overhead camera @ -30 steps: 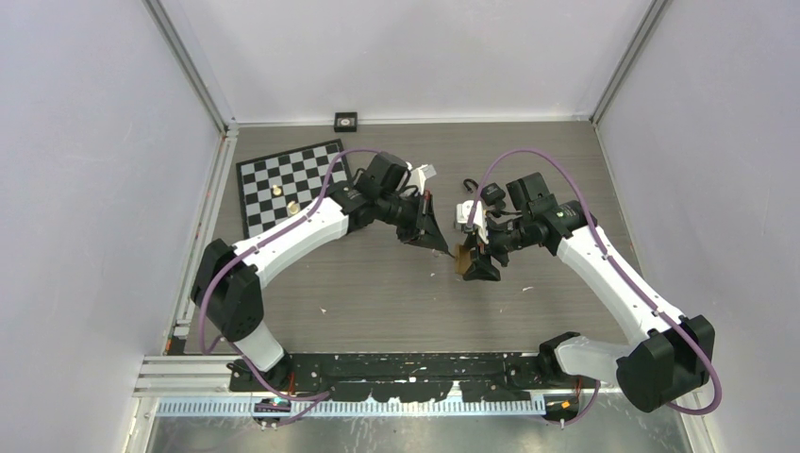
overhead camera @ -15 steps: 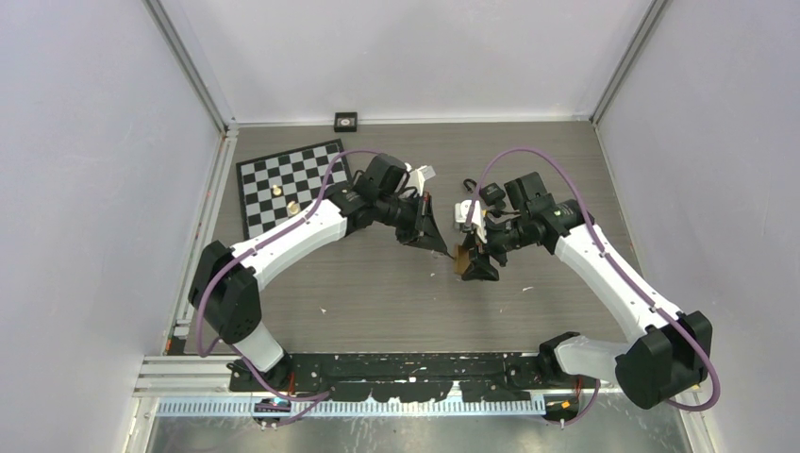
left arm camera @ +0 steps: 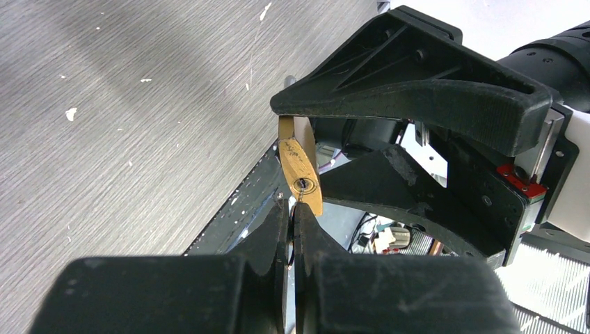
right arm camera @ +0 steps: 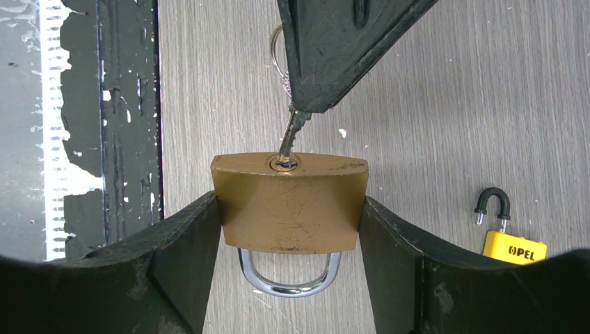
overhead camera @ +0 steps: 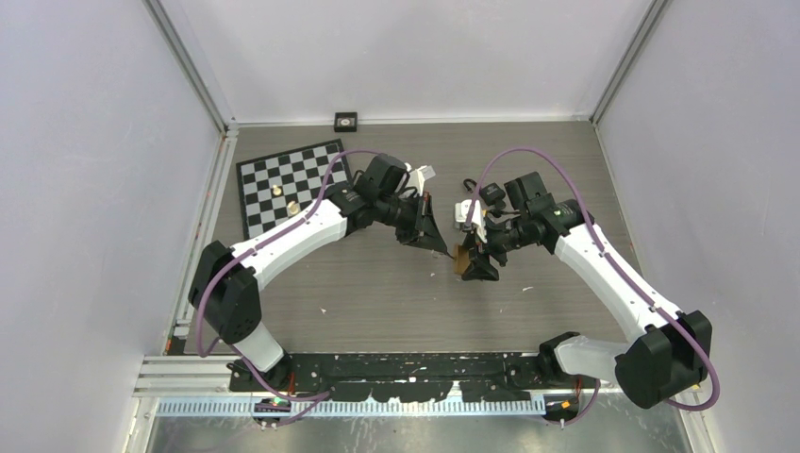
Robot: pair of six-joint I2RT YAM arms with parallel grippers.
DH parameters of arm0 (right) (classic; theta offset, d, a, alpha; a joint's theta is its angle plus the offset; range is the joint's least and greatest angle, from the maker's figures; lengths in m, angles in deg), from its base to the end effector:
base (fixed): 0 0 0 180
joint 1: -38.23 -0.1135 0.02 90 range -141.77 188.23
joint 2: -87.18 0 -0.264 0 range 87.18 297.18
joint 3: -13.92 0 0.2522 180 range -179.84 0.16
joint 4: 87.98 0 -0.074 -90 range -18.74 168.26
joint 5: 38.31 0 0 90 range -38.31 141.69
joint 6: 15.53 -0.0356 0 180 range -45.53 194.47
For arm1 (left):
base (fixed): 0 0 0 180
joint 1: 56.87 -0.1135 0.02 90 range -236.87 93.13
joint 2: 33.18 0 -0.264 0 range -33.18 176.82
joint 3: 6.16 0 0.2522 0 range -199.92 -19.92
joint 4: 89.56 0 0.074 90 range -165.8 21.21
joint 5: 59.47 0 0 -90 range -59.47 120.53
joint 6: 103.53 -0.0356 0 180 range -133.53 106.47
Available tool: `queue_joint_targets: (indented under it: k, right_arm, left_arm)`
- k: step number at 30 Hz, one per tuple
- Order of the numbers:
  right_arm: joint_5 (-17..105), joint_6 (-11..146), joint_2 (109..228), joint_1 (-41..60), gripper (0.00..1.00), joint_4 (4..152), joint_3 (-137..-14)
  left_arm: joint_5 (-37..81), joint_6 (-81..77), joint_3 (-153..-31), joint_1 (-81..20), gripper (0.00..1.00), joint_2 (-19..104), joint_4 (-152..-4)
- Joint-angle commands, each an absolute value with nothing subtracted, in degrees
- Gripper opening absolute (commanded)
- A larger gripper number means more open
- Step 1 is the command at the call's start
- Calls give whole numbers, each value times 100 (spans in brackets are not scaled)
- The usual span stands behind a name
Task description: Unlock with the key
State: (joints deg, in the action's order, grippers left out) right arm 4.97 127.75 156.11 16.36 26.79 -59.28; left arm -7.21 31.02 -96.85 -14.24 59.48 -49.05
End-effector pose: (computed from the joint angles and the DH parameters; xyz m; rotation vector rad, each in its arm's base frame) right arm 0.1986 0.1076 0.2926 -1.6271 1.6874 0.8053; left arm 0.2498 -0.2596 0.2996 0.3479 2.6088 -1.4343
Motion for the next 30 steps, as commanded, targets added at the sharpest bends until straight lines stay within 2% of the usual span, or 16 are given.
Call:
queue_joint_targets:
  k: [1,19,30]
  right_arm:
    - [9,12764,15437,1654,1,2987,-6096]
    - [130,12437,15424,1652,0,3263,-6018]
    - [126,12356,15476,1652,1,3297,-6013]
  left_arm:
    - [-746,3090,-9770,-1422,0,6001,-5074]
    - [-794,3357,-9994,-1539,0,6295,-5148]
    - [-776,3253,-9920,-1539,0,6076,-5314]
